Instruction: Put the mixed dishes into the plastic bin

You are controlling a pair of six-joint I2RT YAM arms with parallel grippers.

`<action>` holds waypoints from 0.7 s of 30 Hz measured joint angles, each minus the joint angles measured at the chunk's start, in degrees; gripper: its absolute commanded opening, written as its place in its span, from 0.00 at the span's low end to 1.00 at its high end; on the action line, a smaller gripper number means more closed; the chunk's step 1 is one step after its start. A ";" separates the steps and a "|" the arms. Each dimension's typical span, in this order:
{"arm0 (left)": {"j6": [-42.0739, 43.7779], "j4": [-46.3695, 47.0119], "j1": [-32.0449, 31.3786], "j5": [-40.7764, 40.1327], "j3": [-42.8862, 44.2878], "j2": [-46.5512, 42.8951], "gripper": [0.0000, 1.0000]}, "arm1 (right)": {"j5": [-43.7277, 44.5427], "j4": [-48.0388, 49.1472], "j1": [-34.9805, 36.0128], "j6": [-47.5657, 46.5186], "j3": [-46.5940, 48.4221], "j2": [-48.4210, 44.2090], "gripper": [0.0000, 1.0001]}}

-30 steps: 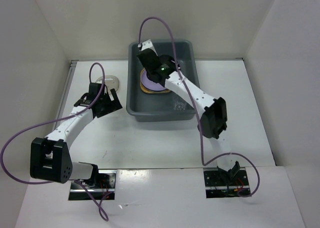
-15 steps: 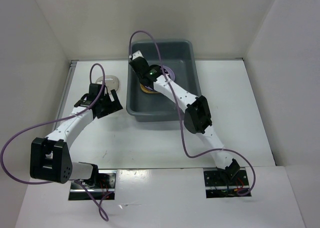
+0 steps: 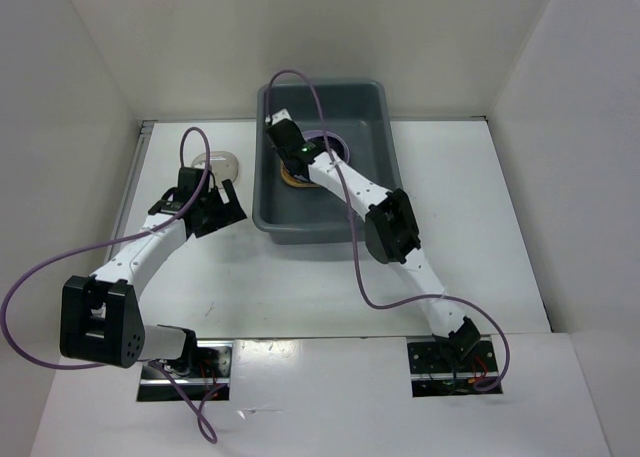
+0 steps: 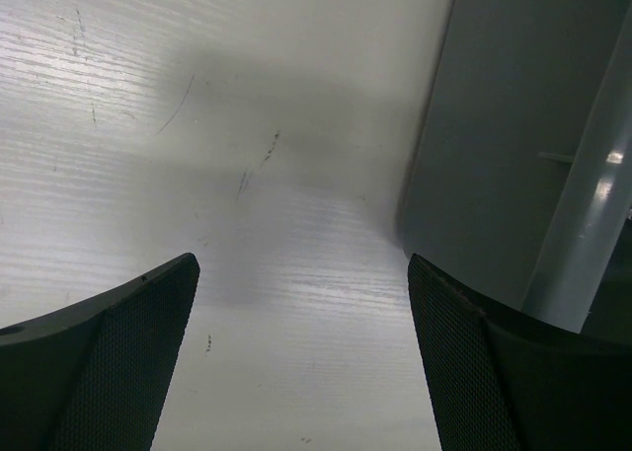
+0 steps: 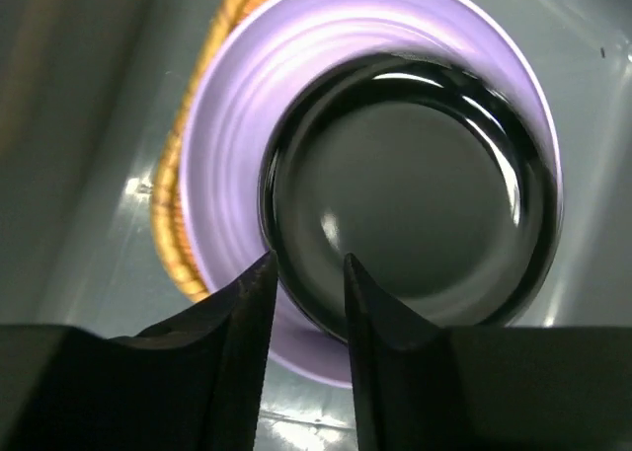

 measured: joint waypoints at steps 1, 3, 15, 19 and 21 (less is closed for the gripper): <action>0.00 -0.02 0.00 0.02 0.00 0.00 0.93 | -0.04 0.04 -0.26 0.02 0.00 0.02 0.46; 0.00 0.00 0.00 0.02 0.00 0.00 0.93 | -0.22 -0.07 -0.66 0.76 0.15 0.02 0.56; -0.48 -0.07 0.22 -3.43 0.07 0.07 0.93 | -3.13 -8.20 -1.16 4.79 3.67 -7.04 0.91; -2.16 -0.02 2.84 -6.03 1.44 1.33 0.85 | -0.50 -9.33 -1.53 6.40 -3.58 -18.27 0.93; -3.45 0.66 5.25 -7.06 2.51 3.04 0.82 | 0.09 -9.29 -2.08 7.67 -8.76 -24.83 0.93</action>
